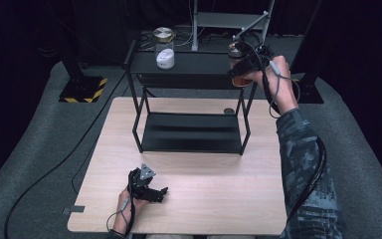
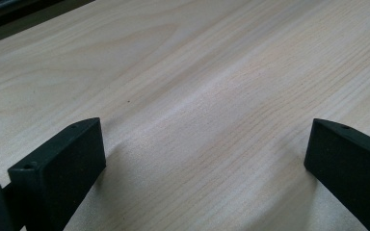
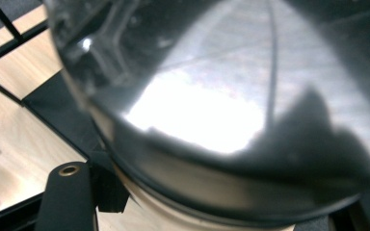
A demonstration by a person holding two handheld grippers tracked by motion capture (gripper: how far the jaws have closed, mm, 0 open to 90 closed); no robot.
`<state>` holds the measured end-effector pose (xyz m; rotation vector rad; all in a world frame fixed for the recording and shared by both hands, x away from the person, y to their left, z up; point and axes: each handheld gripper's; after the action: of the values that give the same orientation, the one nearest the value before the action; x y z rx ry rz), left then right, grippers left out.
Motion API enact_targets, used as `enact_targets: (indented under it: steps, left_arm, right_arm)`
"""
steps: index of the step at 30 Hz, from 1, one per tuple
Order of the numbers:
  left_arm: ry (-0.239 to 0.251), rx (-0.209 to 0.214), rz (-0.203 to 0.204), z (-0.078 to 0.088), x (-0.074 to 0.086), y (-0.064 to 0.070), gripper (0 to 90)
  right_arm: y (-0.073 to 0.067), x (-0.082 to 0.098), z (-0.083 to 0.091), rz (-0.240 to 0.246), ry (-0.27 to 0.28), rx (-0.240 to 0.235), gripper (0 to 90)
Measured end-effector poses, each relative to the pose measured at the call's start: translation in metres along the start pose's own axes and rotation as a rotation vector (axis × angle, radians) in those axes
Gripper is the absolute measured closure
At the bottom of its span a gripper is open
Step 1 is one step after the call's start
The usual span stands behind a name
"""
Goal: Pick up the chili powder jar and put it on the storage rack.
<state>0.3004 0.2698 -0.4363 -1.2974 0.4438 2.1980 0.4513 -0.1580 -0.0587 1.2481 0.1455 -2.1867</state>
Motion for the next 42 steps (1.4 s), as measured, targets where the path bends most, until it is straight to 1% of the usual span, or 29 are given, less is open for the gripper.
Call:
enact_targets:
  steps: [8,11,16,24,27,31,33,35,38,42]
  left_arm:
    - [0.000,0.000,0.000,0.000,0.000,0.000,0.0]
    - [0.000,0.000,0.000,0.000,0.000,0.000,0.1]
    - [0.000,0.000,0.000,0.000,0.000,0.000,0.0]
    - [0.000,0.000,0.000,0.000,0.000,0.000,0.1]
    - [0.000,0.000,0.000,0.000,0.000,0.000,0.1]
    - [0.000,0.000,0.000,0.000,0.000,0.000,0.1]
    - [0.000,0.000,0.000,0.000,0.000,0.000,0.1]
    - [0.001,0.000,0.000,0.000,0.000,0.000,0.1]
    - [0.000,0.000,0.000,0.000,0.000,0.000,0.1]
    - [0.000,0.000,0.000,0.000,0.000,0.000,0.1]
  right_arm:
    - [-0.003,0.003,-0.001,-0.008,0.063,0.030,30.7]
    - [-0.004,0.005,-0.003,-0.022,0.087,0.043,30.7]
    - [-0.001,0.007,-0.008,-0.042,0.117,0.048,30.7]
    - [0.002,0.010,-0.020,-0.073,0.145,0.064,30.7]
    - [0.004,0.009,-0.026,-0.081,0.142,0.067,30.7]
    - [0.007,0.011,-0.033,-0.103,0.154,0.077,30.7]
    - [0.010,0.011,-0.037,-0.109,0.149,0.073,30.7]
    - [0.010,0.012,-0.041,-0.110,0.155,0.080,30.7]
    - [0.011,0.014,-0.045,-0.128,0.170,0.092,30.7]
    - [0.013,0.016,-0.051,-0.148,0.174,0.096,30.7]
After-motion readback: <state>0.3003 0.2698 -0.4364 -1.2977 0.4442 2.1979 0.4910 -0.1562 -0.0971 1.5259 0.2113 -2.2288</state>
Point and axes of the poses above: each handheld gripper's, and its own axes: z roughly backward along the jaws, x roughly out of its underside, y roughly to its right, and after that the axes turned 15 degrees about y, right-handed
